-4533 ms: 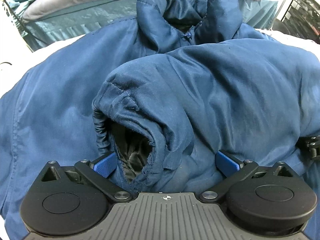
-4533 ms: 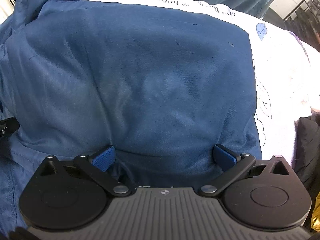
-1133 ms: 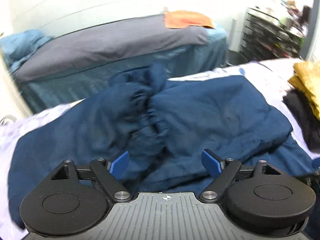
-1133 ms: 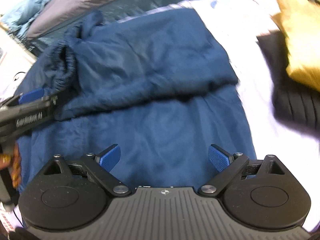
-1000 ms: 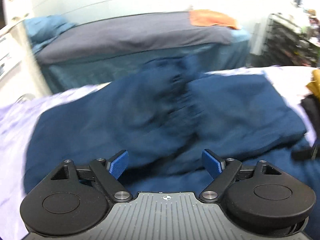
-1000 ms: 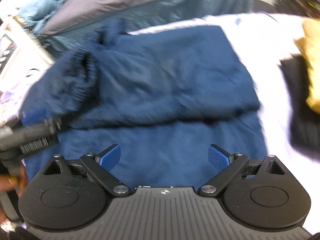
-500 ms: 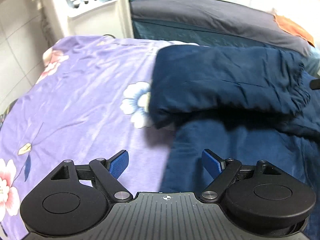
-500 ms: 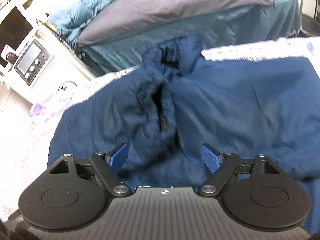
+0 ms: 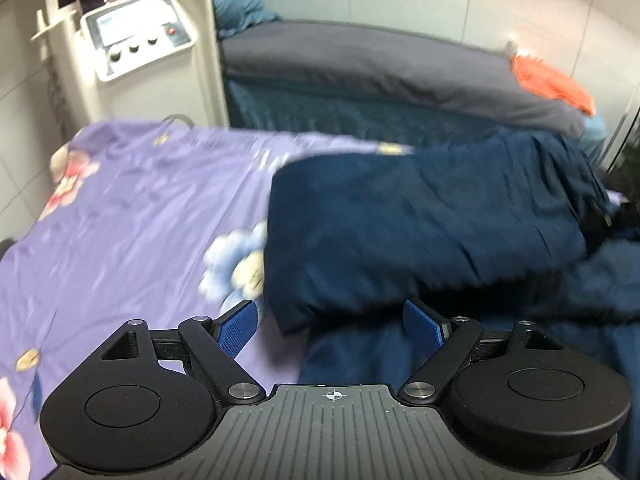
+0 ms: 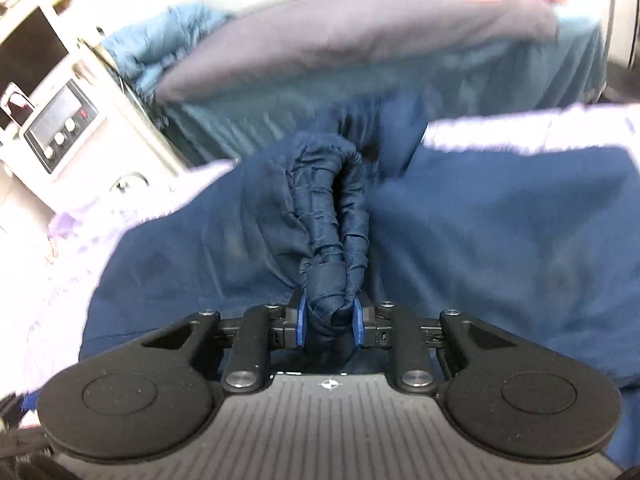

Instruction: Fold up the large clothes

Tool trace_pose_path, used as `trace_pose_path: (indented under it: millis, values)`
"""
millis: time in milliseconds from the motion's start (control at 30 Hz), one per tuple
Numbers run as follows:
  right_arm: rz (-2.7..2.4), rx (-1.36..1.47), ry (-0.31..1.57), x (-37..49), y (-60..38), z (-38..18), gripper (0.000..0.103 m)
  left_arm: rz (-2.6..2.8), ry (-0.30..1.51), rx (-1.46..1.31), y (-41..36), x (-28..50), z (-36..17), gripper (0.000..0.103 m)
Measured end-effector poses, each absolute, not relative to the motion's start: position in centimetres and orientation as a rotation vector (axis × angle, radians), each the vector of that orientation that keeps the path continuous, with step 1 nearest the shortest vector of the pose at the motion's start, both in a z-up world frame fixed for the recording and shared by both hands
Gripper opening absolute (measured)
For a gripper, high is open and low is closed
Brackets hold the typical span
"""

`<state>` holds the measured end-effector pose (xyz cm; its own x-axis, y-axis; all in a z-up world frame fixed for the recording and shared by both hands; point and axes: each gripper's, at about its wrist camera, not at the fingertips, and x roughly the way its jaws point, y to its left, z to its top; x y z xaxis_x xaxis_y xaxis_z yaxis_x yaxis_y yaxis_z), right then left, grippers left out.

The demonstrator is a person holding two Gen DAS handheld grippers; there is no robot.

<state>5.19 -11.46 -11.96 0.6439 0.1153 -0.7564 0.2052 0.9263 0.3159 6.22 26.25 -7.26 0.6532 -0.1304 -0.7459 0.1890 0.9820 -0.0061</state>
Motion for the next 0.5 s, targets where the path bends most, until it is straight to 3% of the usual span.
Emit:
trace_pose_path:
  millis: [167, 267, 333, 500]
  values:
    - [-0.149, 0.347, 0.996, 3.9, -14.3, -14.6, 0.028, -0.234, 0.833, 0.046, 23.8, 8.6, -7.6, 0.103]
    - [-0.112, 0.336, 1.058, 4.3, -14.3, -16.0, 0.042, -0.258, 0.861, 0.128, 21.5, 10.5, -9.1, 0.103]
    - [-0.169, 0.305, 1.040, 4.2, -14.1, -15.2, 0.058, -0.241, 0.884, 0.217, 20.4, 11.4, -10.5, 0.103]
    - [-0.170, 0.212, 0.841, 3.3, -12.1, -11.1, 0.067, -0.233, 0.824, 0.231, 19.3, 11.2, -8.7, 0.103]
